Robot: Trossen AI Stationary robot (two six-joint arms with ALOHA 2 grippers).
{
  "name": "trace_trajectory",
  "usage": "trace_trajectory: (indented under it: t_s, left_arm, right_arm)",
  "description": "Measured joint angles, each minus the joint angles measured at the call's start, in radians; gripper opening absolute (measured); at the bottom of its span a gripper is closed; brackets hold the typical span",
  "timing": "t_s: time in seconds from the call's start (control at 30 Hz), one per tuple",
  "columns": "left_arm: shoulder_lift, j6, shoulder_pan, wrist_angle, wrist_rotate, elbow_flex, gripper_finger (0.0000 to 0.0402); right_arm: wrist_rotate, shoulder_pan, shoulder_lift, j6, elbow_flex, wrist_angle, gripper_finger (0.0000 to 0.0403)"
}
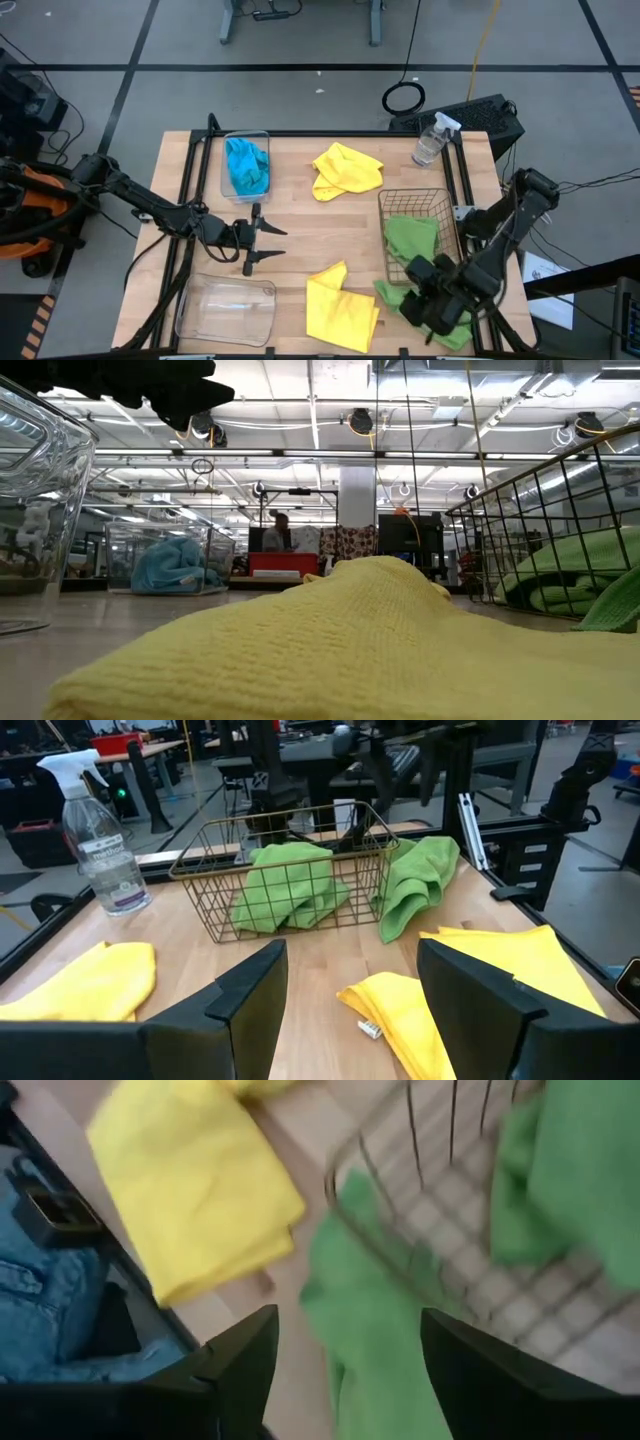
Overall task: Sort microfiber towel by color & place in baskets
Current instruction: Put the green microfiber cloth into the wire basket
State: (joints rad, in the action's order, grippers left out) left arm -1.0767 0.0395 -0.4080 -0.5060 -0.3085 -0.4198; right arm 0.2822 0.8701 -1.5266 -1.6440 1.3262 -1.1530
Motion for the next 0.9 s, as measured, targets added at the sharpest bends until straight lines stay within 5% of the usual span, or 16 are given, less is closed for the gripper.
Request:
trace_trajectory:
  t_s: [0.37, 0.9]
  left_arm:
    - [0.000, -0.007, 0.000, -0.001, 0.000, 0.000, 0.0230]
    - [0.000, -0.033, 0.000, -0.018, 0.000, 0.000, 0.0230]
  right_arm:
    - [-0.191, 0.101, -0.220, -0.195, 0.000, 0.088, 0.0240]
    - [-0.202, 0.114, -0.408, -0.120, 0.000, 0.131, 0.0248]
